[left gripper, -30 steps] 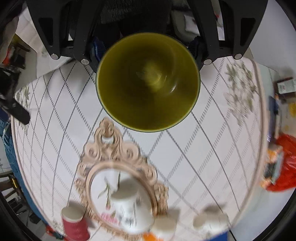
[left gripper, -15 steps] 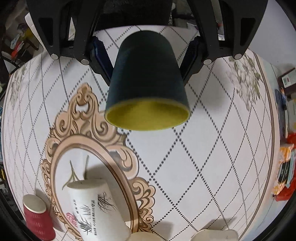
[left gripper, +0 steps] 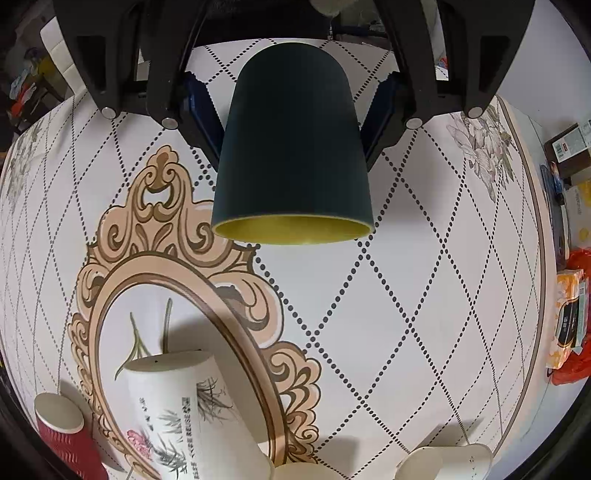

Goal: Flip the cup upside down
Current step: 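Lower the teal cup onto the tablecloth and open the left tool, then move the right tool to the teal cup and grasp its body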

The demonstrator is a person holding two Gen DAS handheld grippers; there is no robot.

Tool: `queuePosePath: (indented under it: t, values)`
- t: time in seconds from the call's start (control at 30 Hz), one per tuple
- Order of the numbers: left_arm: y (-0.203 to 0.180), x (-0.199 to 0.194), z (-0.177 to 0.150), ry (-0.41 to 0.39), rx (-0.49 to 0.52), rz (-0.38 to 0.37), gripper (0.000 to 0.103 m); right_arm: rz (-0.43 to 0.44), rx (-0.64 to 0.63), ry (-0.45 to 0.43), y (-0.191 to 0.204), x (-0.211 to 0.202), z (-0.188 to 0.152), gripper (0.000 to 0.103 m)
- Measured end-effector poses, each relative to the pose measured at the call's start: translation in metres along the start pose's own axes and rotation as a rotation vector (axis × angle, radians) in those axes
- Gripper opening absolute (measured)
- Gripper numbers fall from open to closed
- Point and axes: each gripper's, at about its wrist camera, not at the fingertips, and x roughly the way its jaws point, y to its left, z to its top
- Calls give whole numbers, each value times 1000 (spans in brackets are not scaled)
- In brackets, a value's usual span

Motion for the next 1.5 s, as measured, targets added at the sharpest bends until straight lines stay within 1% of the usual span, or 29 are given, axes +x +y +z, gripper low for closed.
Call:
queuePosePath:
  t: [0.07, 0.1, 0.13, 0.3, 0.43, 0.63, 0.73, 0.8, 0.9, 0.93, 1.17, 1.33, 1.5]
  values:
    - [-2, -3, -2, -9, 2, -1, 73, 0, -4, 3, 1, 0, -1, 103]
    - [-2, -5, -6, -13, 3, -3, 82, 0, -6, 4, 2, 1, -1, 103]
    - [-3, -7, -6, -18, 3, -3, 86, -1, -7, 5, 2, 1, -1, 103]
    - [-8, -16, -10, -47, -3, -1, 86, 4, -6, 1, 3, -1, -2, 103]
    - [-5, -33, -16, -69, -15, -15, 86, 6, -7, -5, 2, -5, -4, 103]
    - [-1, -69, -32, -137, -31, -43, 86, 14, -4, -15, 1, -14, -8, 103]
    - [4, -92, -47, -188, -36, -34, 86, 21, -2, -23, 0, -21, -11, 103]
    - [4, -102, -56, -210, -38, -35, 86, 24, -2, -30, 1, -28, -15, 103]
    - [13, -115, -77, -254, -40, -35, 86, 35, 2, -35, 2, -38, -22, 103]
    - [16, -119, -80, -266, -42, -32, 86, 38, 3, -38, 2, -41, -25, 103]
    - [26, -152, -130, -347, -40, -44, 86, 66, 8, -71, 10, -76, -52, 103]
    - [35, -166, -157, -377, -44, -47, 86, 83, 14, -90, 19, -101, -73, 103]
    - [51, -169, -173, -388, -73, -47, 86, 105, 15, -102, 30, -118, -87, 103]
